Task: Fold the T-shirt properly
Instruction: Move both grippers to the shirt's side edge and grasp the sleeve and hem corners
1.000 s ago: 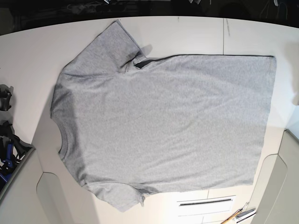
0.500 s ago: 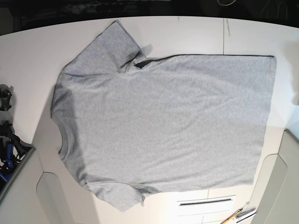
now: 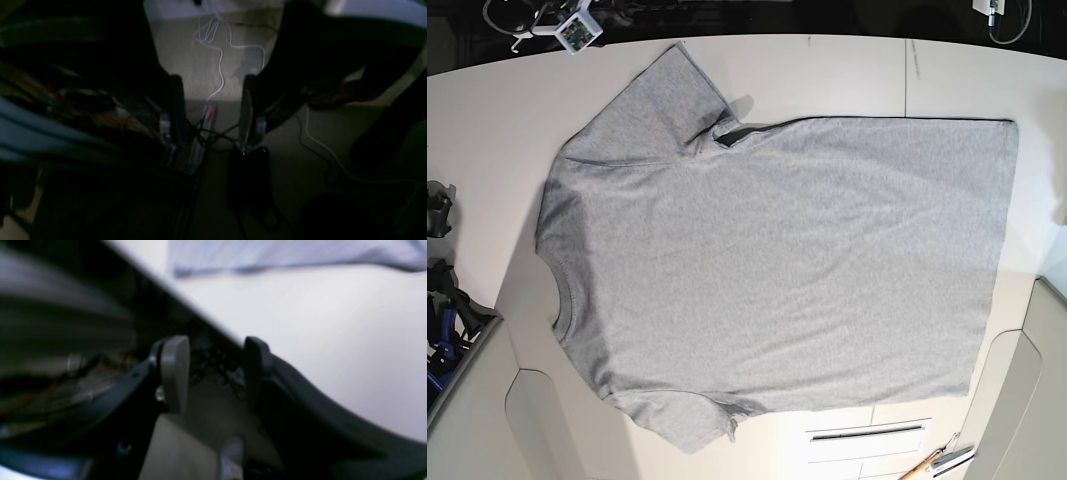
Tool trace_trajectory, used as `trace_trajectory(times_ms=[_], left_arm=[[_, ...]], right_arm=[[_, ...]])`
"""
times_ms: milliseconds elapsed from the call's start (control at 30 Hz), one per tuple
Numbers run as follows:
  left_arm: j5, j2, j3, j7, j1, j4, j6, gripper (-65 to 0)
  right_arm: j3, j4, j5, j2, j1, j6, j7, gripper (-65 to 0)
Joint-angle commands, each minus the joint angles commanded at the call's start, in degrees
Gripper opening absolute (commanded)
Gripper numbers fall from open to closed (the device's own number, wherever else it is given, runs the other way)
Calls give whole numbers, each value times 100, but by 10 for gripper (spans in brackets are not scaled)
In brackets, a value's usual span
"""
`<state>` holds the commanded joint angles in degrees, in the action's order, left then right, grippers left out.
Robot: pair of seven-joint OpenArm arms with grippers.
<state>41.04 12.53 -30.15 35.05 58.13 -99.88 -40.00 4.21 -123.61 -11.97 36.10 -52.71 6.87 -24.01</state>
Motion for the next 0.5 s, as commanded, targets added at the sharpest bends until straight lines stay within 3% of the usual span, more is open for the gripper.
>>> trace_trajectory(times_ms=[100,267,367,500], left_arm=[[450,85,-450,138,-2,-118,0,-254],[960,273,-868,142,-4,-293,0,-254],[960,343,-887,144,-7,-516,0,-254],[1226,586,-887,136,-20,-634,0,-182]], right_arm=[[-815,9,-658,-487,37,378,-70,-326],[-1847,127,-1646,-1287,415,811,-435,-307],[-1917,520,-1834,-1473,675,905,-518,-307],[-1915,1331,-1847,-1519,1073,903,-518,-307]])
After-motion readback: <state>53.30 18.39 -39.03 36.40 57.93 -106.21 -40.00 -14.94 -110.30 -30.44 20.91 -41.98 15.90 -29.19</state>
